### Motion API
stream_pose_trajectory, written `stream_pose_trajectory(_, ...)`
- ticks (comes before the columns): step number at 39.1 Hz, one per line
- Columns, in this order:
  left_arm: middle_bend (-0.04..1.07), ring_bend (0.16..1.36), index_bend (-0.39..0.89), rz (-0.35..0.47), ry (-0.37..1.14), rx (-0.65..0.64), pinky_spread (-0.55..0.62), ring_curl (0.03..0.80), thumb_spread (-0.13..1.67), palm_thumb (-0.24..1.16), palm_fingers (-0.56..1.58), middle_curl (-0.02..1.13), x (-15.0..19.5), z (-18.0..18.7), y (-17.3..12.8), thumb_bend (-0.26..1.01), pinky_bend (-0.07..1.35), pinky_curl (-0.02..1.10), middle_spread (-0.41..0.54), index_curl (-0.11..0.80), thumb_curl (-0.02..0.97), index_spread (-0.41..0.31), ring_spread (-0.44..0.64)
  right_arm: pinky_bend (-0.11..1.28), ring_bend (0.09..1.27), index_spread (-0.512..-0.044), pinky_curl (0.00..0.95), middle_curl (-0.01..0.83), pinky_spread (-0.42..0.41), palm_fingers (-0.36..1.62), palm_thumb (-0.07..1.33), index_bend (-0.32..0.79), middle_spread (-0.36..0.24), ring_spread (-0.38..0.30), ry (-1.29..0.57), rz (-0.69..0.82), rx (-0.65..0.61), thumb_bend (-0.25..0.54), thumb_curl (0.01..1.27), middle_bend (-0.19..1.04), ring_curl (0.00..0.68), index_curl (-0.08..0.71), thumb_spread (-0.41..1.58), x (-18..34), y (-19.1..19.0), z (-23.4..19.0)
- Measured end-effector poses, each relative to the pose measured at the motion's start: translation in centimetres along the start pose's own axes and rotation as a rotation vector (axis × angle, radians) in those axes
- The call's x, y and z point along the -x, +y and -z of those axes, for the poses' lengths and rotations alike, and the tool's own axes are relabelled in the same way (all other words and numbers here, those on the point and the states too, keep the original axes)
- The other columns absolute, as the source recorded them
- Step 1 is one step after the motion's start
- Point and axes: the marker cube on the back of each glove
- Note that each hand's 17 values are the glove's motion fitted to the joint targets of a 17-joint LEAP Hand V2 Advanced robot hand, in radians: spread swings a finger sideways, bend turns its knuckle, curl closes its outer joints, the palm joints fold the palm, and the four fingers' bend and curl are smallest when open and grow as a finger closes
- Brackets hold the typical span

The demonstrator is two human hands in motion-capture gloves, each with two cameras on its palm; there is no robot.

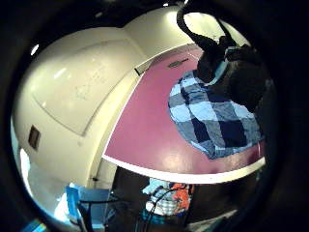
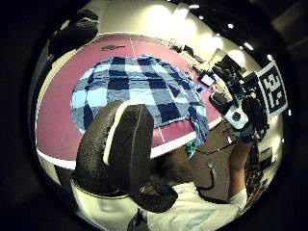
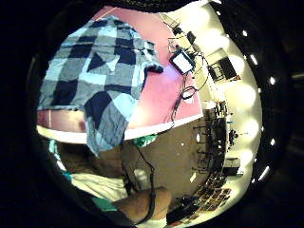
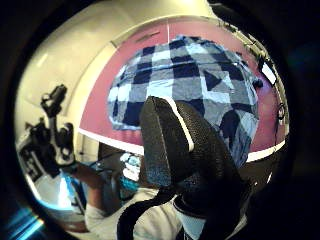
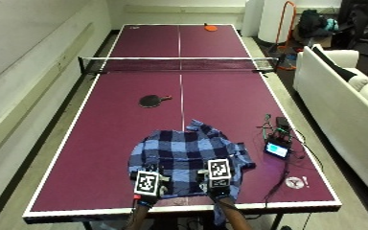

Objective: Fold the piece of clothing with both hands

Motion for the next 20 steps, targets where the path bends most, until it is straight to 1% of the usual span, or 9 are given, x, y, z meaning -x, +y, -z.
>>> stream_pose_trajectory(1, 0.23, 0.48, 0.18, -0.001, 0.022, 0.019, 0.04, 0.103, 0.43, 0.11, 0.78, 0.07, -0.3, 0.0, 0.2, 0.07, 0.4, 0.09, -0.046, 0.057, 0.023, -0.087, 0.0, 0.35, 0.23, -0.188, 0.076, 0.061, 0.12, 0.37, 0.24, 0.21, -0.026, 0.05, 0.001, -0.002, -0.001, 0.157, 0.04, 0.24, 0.035, 0.059, 0.44, 0.0, 0.0, 0.0)
stream_pose_trajectory(2, 0.22, 0.49, 0.17, -0.002, 0.055, 0.045, 0.05, 0.117, 0.51, 0.12, 0.77, 0.09, -0.7, -0.1, 0.5, 0.07, 0.41, 0.11, -0.052, 0.073, 0.028, -0.098, 0.0, 0.36, 0.23, -0.212, 0.094, 0.074, 0.136, 0.37, 0.26, 0.21, -0.03, 0.057, 0.002, -0.004, -0.003, 0.162, 0.04, 0.24, 0.048, 0.077, 0.52, -0.1, 0.0, 0.1)
stream_pose_trajectory(4, 0.22, 0.51, 0.16, -0.004, 0.102, 0.069, 0.06, 0.168, 0.64, 0.12, 0.75, 0.14, -1.3, -0.3, 0.6, 0.07, 0.42, 0.16, -0.062, 0.101, 0.04, -0.116, 0.0, 0.36, 0.24, -0.253, 0.125, 0.099, 0.163, 0.35, 0.27, 0.2, -0.032, 0.069, 0.007, -0.011, -0.001, 0.166, 0.06, 0.24, 0.074, 0.113, 0.66, -0.3, -0.1, 0.1)
stream_pose_trajectory(8, 0.19, 0.53, 0.15, 0.005, 0.156, 0.109, 0.07, 0.221, 0.83, 0.13, 0.72, 0.19, -1.8, -1.0, 0.7, 0.06, 0.43, 0.22, -0.071, 0.143, 0.063, -0.135, 0.0, 0.36, 0.23, -0.307, 0.166, 0.135, 0.2, 0.33, 0.28, 0.19, -0.038, 0.087, -0.009, -0.013, 0.003, 0.16, 0.08, 0.23, 0.102, 0.161, 0.86, -0.8, -0.6, -0.4)
stream_pose_trajectory(12, 0.18, 0.53, 0.15, 0.013, 0.164, 0.132, 0.08, 0.246, 0.95, 0.13, 0.7, 0.22, -1.8, -0.9, 0.8, 0.04, 0.43, 0.25, -0.077, 0.172, 0.085, -0.146, 0.0, 0.36, 0.22, -0.338, 0.19, 0.165, 0.223, 0.32, 0.29, 0.18, -0.042, 0.099, -0.04, -0.008, -0.003, 0.148, 0.09, 0.23, 0.12, 0.191, 0.99, -0.8, -1.0, -0.5)
stream_pose_trajectory(14, 0.18, 0.53, 0.14, 0.016, 0.12, 0.1, 0.08, 0.255, 1.0, 0.13, 0.7, 0.23, -1.2, -1.0, 0.3, 0.03, 0.43, 0.26, -0.079, 0.183, 0.093, -0.15, 0.0, 0.35, 0.22, -0.348, 0.2, 0.178, 0.23, 0.32, 0.29, 0.18, -0.043, 0.103, -0.04, -0.005, 0.003, 0.14, 0.1, 0.22, 0.127, 0.203, 1.04, -0.8, -0.7, 0.0)
stream_pose_trajectory(18, 0.18, 0.54, 0.14, 0.017, 0.033, -0.008, 0.09, 0.268, 1.06, 0.13, 0.68, 0.25, -0.1, -1.2, -1.4, 0.02, 0.42, 0.28, -0.081, 0.201, 0.111, -0.155, 0.01, 0.35, 0.22, -0.362, 0.218, 0.203, 0.241, 0.31, 0.3, 0.16, -0.045, 0.109, -0.038, 0.0, 0.021, 0.124, 0.12, 0.22, 0.143, 0.222, 1.11, -0.8, 0.0, 1.2)
stream_pose_trajectory(20, 0.17, 0.54, 0.14, 0.017, 0.047, 0.013, 0.09, 0.274, 1.08, 0.12, 0.68, 0.26, -0.3, -1.1, -1.1, 0.01, 0.42, 0.29, -0.076, 0.21, 0.12, -0.156, 0.01, 0.35, 0.22, -0.366, 0.227, 0.213, 0.244, 0.3, 0.3, 0.16, -0.045, 0.111, -0.039, 0.001, 0.019, 0.115, 0.12, 0.21, 0.15, 0.228, 1.14, -0.8, -0.2, 1.0)
